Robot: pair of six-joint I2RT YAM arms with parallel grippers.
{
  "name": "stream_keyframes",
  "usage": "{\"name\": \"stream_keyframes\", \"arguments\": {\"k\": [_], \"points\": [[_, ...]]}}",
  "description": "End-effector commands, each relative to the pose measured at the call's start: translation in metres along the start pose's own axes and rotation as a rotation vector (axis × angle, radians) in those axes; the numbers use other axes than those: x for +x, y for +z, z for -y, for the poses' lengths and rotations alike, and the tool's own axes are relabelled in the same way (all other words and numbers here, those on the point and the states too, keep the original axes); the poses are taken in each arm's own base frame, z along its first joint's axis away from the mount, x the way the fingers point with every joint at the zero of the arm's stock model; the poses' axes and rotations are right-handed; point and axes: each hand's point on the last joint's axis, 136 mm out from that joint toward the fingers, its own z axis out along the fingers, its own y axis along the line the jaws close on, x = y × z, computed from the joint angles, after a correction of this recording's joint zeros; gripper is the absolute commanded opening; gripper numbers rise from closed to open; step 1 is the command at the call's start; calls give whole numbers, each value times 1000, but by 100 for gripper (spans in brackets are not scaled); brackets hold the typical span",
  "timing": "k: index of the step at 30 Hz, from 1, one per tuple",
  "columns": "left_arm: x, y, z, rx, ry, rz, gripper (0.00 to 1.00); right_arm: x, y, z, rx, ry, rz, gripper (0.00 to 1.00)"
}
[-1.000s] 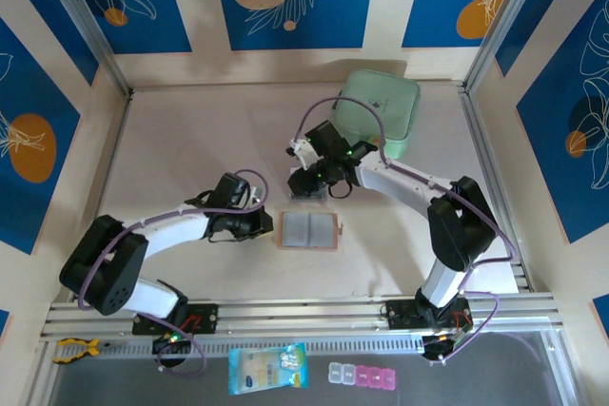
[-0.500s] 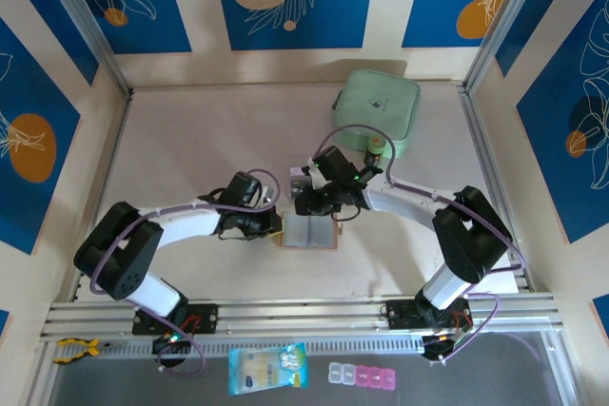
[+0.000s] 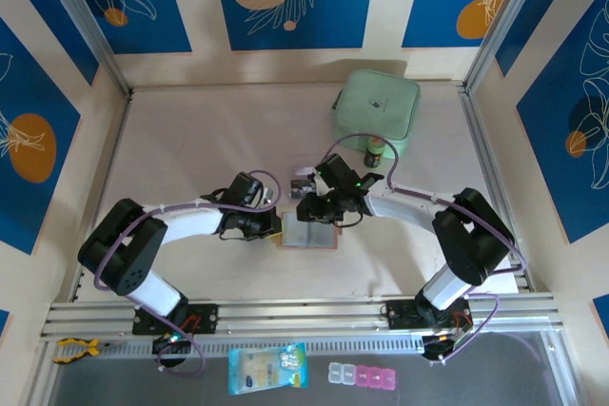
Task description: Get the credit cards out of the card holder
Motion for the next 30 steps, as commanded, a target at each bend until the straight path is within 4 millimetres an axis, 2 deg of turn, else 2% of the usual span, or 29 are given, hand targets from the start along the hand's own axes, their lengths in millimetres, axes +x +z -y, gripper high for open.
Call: {"name": "stream_keyframes", "arguments": {"k": [1,22,30], "points": [[4,1,-2,-13,8,-8,0,3,-5,-7,-24,8,6,31],[13,4,-14,-42,-6,-30,0,20,15,-10,-50,66,-77,37],[15,5,-17,-47,-10,-37,0,23,24,-11,-37,70,-92,45]]}}
